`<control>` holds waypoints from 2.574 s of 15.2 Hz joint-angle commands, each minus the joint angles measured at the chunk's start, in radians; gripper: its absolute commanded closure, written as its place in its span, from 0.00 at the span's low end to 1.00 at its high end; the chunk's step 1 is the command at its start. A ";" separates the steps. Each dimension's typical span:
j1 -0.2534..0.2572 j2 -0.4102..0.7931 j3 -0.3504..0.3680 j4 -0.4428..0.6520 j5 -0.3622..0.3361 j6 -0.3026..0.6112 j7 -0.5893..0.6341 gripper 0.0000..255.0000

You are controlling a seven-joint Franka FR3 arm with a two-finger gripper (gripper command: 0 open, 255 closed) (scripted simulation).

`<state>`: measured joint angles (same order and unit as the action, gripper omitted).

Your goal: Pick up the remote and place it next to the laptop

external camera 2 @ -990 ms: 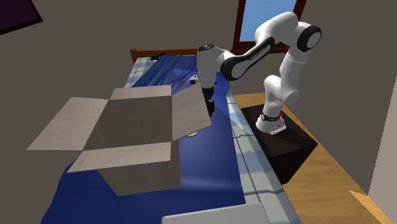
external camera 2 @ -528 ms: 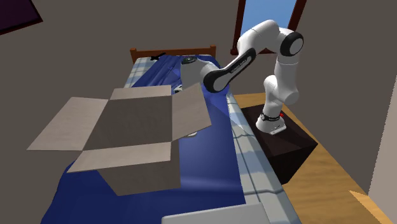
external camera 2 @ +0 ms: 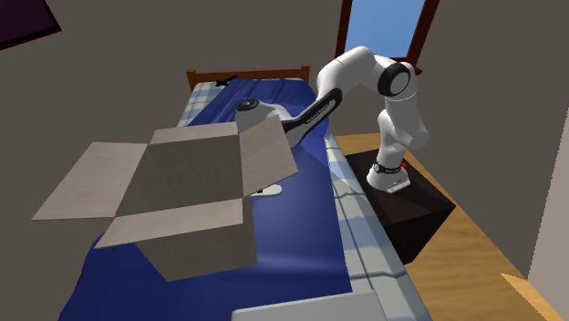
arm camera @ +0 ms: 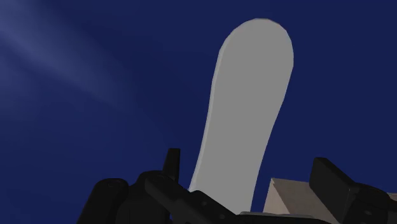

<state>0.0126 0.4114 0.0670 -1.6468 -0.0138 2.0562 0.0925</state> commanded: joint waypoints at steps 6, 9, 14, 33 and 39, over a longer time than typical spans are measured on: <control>0.002 0.053 -0.002 -0.027 -0.005 0.078 0.004 0.00; 0.002 0.053 -0.002 -0.027 -0.005 0.078 0.004 0.00; 0.003 0.053 -0.002 -0.027 -0.004 0.078 0.004 0.00; 0.002 0.006 -0.001 0.026 -0.001 -0.022 0.003 1.00; 0.002 -0.018 0.000 0.073 0.001 -0.093 0.002 1.00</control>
<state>0.0161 0.3964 0.0679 -1.5830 -0.0138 1.9751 0.0976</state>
